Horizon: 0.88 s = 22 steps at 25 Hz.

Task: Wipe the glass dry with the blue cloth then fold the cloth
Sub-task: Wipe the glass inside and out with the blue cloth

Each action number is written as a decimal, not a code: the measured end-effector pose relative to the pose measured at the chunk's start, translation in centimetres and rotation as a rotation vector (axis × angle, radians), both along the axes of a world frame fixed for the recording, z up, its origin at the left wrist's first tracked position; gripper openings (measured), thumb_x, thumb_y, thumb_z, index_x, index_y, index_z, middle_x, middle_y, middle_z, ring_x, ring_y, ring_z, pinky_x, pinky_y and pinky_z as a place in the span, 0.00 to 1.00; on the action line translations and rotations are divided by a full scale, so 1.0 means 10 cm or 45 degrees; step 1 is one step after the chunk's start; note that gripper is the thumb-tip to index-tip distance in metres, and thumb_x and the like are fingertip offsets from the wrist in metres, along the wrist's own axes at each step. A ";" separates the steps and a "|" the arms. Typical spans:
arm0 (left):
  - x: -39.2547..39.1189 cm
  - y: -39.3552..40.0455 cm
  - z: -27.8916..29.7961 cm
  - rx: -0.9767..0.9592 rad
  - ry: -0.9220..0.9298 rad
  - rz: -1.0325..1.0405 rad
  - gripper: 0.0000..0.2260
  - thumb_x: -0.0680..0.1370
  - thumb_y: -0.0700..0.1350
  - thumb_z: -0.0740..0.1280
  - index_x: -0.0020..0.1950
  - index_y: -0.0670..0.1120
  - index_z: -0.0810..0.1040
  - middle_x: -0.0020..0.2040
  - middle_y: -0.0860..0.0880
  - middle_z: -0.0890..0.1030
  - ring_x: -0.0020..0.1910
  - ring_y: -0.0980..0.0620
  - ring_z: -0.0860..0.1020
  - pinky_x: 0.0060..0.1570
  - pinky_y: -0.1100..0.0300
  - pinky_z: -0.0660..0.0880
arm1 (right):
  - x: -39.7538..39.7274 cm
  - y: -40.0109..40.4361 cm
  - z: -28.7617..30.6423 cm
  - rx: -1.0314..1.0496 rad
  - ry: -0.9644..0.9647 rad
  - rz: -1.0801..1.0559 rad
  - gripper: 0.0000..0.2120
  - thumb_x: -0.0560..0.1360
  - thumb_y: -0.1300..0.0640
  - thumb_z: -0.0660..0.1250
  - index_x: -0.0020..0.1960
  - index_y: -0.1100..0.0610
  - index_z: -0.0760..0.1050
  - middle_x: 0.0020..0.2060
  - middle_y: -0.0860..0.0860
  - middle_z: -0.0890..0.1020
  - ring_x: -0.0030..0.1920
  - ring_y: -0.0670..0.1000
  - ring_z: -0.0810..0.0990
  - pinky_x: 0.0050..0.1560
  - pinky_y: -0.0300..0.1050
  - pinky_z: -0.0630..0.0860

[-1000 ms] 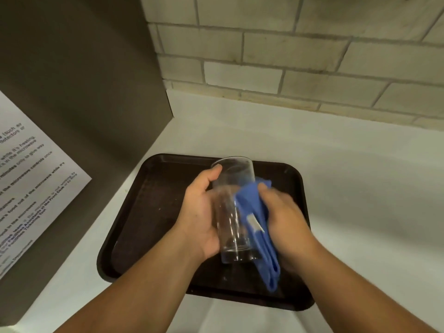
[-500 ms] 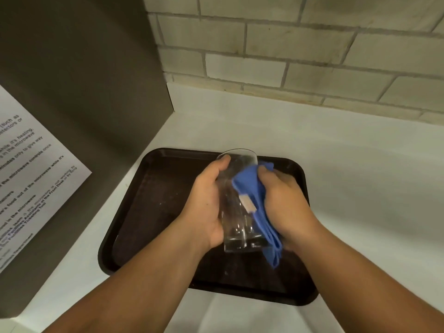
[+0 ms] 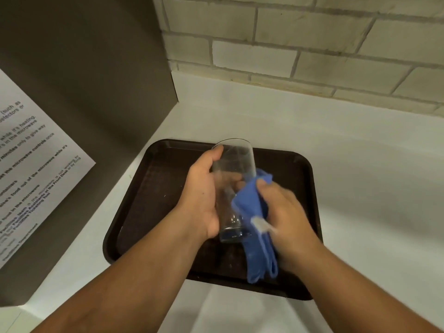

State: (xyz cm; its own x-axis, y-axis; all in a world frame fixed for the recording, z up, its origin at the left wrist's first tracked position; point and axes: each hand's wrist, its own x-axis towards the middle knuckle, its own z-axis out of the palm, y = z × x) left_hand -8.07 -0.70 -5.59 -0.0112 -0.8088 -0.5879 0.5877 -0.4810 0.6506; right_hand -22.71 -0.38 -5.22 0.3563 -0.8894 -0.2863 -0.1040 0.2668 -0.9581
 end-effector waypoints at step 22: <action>-0.10 0.10 0.05 -0.301 0.148 -0.024 0.18 0.74 0.57 0.70 0.49 0.45 0.91 0.42 0.44 0.90 0.40 0.46 0.89 0.40 0.54 0.85 | 0.20 -0.39 0.21 -0.217 0.175 -0.225 0.19 0.82 0.44 0.58 0.50 0.57 0.80 0.43 0.58 0.87 0.45 0.56 0.86 0.52 0.59 0.82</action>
State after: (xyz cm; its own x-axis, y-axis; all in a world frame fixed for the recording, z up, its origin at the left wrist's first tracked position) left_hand -9.12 0.26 -5.08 -0.0840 -0.9226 -0.3765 0.6572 -0.3353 0.6750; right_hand -20.74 -4.33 -3.16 0.1600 -0.9738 -0.1618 -0.2022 0.1281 -0.9709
